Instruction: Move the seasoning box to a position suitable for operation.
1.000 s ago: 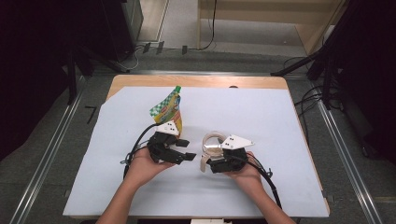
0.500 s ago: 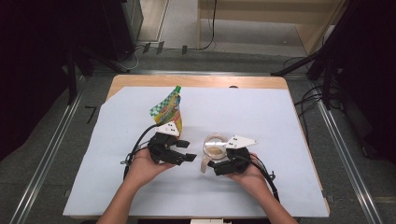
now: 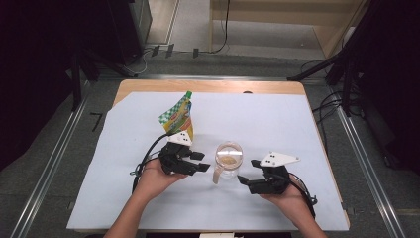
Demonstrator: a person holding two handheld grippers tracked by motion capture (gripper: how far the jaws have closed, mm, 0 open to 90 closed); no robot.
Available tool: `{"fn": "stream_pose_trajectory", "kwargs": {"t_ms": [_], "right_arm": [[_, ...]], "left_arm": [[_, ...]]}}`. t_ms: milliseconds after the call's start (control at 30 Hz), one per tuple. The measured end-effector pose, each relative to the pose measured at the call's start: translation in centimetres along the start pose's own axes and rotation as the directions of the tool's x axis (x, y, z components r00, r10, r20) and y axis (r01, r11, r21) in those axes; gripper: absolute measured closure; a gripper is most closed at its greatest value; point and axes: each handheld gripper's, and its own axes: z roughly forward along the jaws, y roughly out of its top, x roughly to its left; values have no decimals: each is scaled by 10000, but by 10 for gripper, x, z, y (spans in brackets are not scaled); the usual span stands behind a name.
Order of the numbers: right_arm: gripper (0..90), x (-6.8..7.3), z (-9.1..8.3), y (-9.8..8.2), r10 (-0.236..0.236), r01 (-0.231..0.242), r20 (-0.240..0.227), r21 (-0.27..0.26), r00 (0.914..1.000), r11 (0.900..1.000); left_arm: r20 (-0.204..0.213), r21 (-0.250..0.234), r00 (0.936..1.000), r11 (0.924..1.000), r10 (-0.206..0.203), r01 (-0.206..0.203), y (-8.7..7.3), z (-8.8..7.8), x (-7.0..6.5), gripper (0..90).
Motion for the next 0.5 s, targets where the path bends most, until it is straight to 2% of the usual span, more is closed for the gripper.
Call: {"fn": "stream_pose_trajectory", "kwargs": {"t_ms": [33,67,100,167,200,267,300,333,367,467,500], "right_arm": [[325,0,0,0,0,0,0,0,10000,10000],[399,-3,-2,2,-128,127,-25,-93,9999,9999],[416,-5,-1,3,-117,116,-52,-121,9999,9999],[477,-7,0,6,-53,52,-119,-53,9999,10000],[477,-7,0,6,-53,52,-119,-53,9999,10000],[564,-9,0,7,-82,82,-164,-18,9998,10000],[564,-9,0,7,-82,82,-164,-18,9998,10000],[639,-10,-1,7,-126,126,-200,30,9997,9999],[639,-10,-1,7,-126,126,-200,30,9997,9999],[717,-10,-3,9,-26,28,-271,60,9996,10000],[763,-10,-4,9,207,-204,-345,72,9992,9998]], "left_arm": [[0,0,10000,10000,0,0,0,0,0,565],[-44,67,10000,10000,50,-50,0,0,-1,587],[-167,156,9998,9998,99,-96,-1,1,-4,640],[-147,200,9998,9997,116,-113,-1,1,-5,717],[-111,243,9998,9996,145,-142,-2,2,-5,717],[21,312,9999,9994,137,-138,-2,3,-7,808],[43,392,9999,9991,156,-157,-2,4,-8,808],[92,444,9998,9989,151,-155,-2,6,-9,853],[142,444,9998,9989,139,-146,-2,7,-10,853],[309,550,9995,9985,51,-68,-1,10,-11,880],[372,579,9993,9983,-3,-18,-1,11,-11,881]]}}
